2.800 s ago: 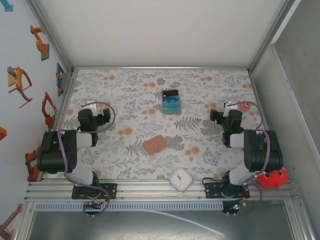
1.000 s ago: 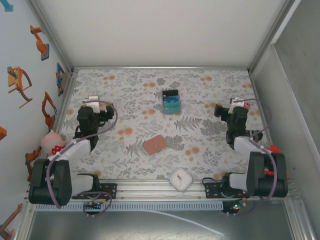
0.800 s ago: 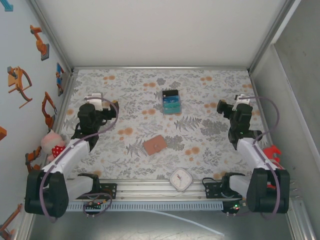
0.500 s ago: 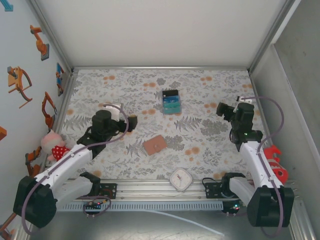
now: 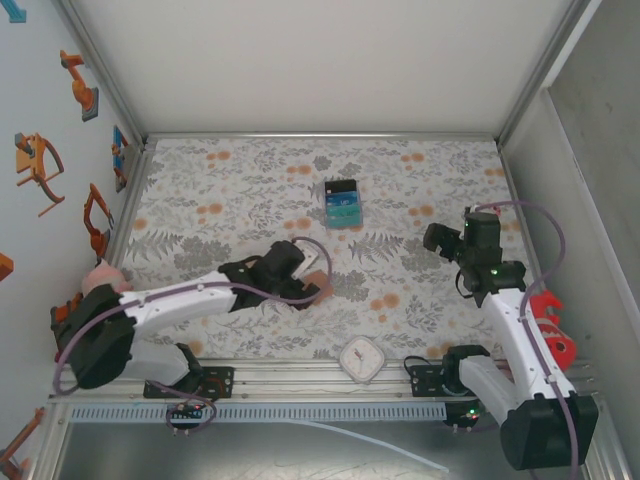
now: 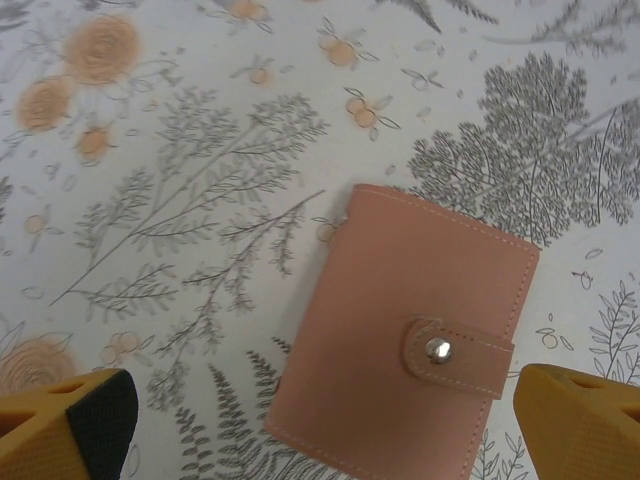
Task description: Take the credit cards out of the card holder
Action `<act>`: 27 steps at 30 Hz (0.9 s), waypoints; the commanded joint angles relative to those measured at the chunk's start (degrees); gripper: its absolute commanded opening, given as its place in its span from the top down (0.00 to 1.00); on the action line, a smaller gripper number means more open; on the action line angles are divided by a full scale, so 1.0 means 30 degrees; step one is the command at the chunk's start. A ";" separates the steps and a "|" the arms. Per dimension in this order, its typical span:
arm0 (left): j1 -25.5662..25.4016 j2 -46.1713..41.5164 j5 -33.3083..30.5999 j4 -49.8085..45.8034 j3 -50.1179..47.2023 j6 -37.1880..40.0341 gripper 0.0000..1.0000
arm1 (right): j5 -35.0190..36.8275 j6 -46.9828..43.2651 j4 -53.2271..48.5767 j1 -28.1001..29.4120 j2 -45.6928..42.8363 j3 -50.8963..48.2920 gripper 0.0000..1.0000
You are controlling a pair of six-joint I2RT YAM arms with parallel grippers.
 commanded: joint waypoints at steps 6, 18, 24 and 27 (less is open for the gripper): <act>-0.0620 0.3737 0.0103 -0.3114 0.2564 0.1278 0.03 | 0.0129 0.0513 -0.0626 0.0158 -0.0318 0.0631 0.00; -0.0537 0.5822 0.1284 -0.4470 0.3378 0.0999 0.03 | 0.0231 0.0571 -0.0344 0.0159 0.0227 0.0557 0.00; -0.0522 0.5628 0.1923 -0.4872 0.3485 0.0588 0.03 | 0.0298 0.0499 -0.0428 0.0166 0.0260 0.0589 0.00; -0.0394 0.5198 0.2336 -0.4855 0.3386 0.0508 0.03 | 0.0333 0.0486 -0.0458 0.0156 0.0340 0.0623 0.00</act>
